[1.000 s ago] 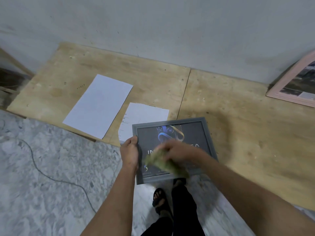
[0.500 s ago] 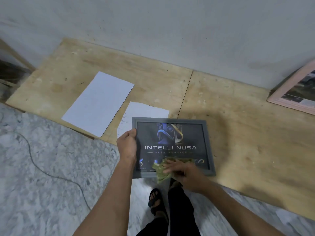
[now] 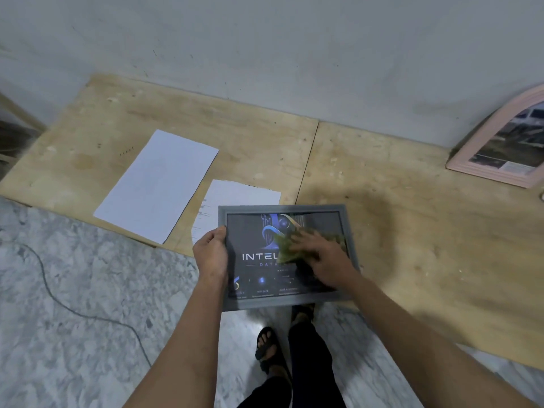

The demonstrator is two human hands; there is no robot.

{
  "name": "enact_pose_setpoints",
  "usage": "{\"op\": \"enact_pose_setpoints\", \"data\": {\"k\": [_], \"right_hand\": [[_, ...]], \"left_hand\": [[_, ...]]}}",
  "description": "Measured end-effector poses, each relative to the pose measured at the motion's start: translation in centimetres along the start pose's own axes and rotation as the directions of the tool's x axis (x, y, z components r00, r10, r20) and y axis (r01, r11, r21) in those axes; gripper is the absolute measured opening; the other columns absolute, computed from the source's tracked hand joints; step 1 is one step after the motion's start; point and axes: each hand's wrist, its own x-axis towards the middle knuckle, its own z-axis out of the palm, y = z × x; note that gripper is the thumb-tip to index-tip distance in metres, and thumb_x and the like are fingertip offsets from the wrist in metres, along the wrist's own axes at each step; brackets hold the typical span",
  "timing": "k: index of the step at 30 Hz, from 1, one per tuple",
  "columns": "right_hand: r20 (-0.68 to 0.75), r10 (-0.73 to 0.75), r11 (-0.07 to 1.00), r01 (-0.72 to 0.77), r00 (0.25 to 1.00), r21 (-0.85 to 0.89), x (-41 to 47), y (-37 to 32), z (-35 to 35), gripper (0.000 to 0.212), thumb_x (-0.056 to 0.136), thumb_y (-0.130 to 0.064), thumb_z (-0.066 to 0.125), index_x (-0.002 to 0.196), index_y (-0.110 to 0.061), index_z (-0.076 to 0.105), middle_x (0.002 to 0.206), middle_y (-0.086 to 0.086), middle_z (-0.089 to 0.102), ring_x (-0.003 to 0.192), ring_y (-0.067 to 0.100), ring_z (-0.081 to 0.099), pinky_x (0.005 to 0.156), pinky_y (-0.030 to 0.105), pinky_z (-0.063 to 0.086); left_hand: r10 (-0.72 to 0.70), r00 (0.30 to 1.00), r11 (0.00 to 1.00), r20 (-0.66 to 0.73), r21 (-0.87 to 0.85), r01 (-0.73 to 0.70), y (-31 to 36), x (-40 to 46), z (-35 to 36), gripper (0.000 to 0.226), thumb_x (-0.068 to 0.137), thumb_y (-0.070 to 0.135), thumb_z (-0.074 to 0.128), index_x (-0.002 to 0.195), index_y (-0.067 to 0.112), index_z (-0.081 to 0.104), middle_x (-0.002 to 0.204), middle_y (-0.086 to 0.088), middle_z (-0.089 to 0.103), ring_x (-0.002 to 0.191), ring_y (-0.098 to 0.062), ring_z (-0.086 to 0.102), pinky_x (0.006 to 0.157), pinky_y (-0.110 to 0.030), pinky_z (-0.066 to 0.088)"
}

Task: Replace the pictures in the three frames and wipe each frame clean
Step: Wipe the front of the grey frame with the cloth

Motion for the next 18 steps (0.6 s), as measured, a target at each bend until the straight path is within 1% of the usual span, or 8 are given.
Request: {"op": "enact_pose_setpoints", "data": {"k": [3,6,7,8,10,12,15,18], "right_hand": [[0.221,0.114,0.982,-0.144,0.969,0.123,-4.9,-0.8,-0.2,0.040,0.081,0.013,0.059,0.110,-0.011,0.073,0.125,-0.004,0.061,0.129,0.007,0.046,0.116,0.029,0.028],[0.520,0.173,0.929,-0.314,0.836,0.197,-5.6,-2.8,-4.1,0.033,0.079,0.005,0.064,0.105,-0.012,0.075,0.107,0.002,0.073,0.103,0.010,0.065,0.093,0.026,0.050],[0.537,0.176,0.930,-0.318,0.825,0.184,-4.5,-3.1,-5.4,0.033,0.078,0.003,0.062,0.104,-0.014,0.075,0.102,0.001,0.074,0.096,0.012,0.067,0.087,0.027,0.053],[0.462,0.194,0.937,-0.303,0.866,0.174,-2.9,-3.4,-6.6,0.033,0.079,0.002,0.060,0.102,-0.018,0.074,0.098,-0.002,0.074,0.093,0.015,0.067,0.082,0.026,0.054],[0.052,0.262,0.961,-0.265,0.964,0.078,1.2,-2.9,-8.3,0.037,0.084,0.002,0.056,0.107,-0.024,0.071,0.096,-0.006,0.070,0.090,0.015,0.064,0.078,0.027,0.054],[-0.237,0.209,0.976,-0.219,0.949,-0.016,4.4,-1.4,-8.4,0.040,0.084,0.001,0.057,0.114,-0.023,0.069,0.109,-0.002,0.069,0.103,0.019,0.062,0.091,0.032,0.050],[-0.089,0.113,0.956,-0.132,0.990,-0.261,3.2,1.8,-5.6,0.045,0.083,0.005,0.056,0.120,-0.017,0.067,0.136,0.004,0.058,0.131,0.024,0.047,0.113,0.037,0.032],[-0.075,0.011,0.957,-0.032,0.997,-0.289,-2.8,3.3,-2.7,0.042,0.076,0.010,0.058,0.111,-0.009,0.072,0.132,0.010,0.060,0.131,0.030,0.047,0.117,0.040,0.023]], "left_hand": [[-0.009,1.000,1.000,0.010,-0.003,0.009,0.1,0.3,0.1,0.021,0.085,0.027,0.064,0.073,0.012,0.069,0.078,-0.004,0.057,0.077,-0.018,0.053,0.080,-0.036,0.049],[0.005,1.000,0.999,0.019,0.033,-0.005,0.0,-0.2,0.2,0.023,0.089,0.025,0.063,0.074,0.008,0.069,0.078,-0.003,0.060,0.076,-0.019,0.053,0.079,-0.034,0.049],[0.014,1.000,0.999,0.021,0.040,-0.014,-0.2,-0.3,0.2,0.024,0.089,0.025,0.062,0.074,0.007,0.069,0.078,-0.003,0.060,0.076,-0.019,0.053,0.078,-0.034,0.048],[0.017,0.999,0.999,0.030,0.045,-0.018,-0.3,-0.5,0.3,0.023,0.090,0.024,0.062,0.075,0.008,0.069,0.078,-0.003,0.060,0.076,-0.019,0.053,0.078,-0.035,0.048],[-0.001,0.999,1.000,0.046,0.026,-0.001,-0.7,-0.5,0.1,0.022,0.090,0.023,0.063,0.076,0.009,0.070,0.080,-0.005,0.064,0.076,-0.020,0.056,0.080,-0.037,0.051],[-0.012,0.999,1.000,0.045,0.011,0.011,-1.0,-0.5,-0.2,0.021,0.087,0.025,0.064,0.073,0.010,0.070,0.079,-0.006,0.063,0.077,-0.021,0.056,0.079,-0.037,0.050],[0.017,1.000,1.000,-0.008,0.006,-0.017,-1.0,-0.6,-0.4,0.023,0.086,0.024,0.064,0.073,0.006,0.068,0.078,-0.005,0.059,0.076,-0.019,0.052,0.075,-0.035,0.047],[0.054,0.997,0.998,-0.048,0.017,-0.053,0.1,-1.1,0.2,0.026,0.089,0.021,0.061,0.072,0.003,0.065,0.073,-0.003,0.056,0.070,-0.016,0.048,0.071,-0.032,0.044]]}}
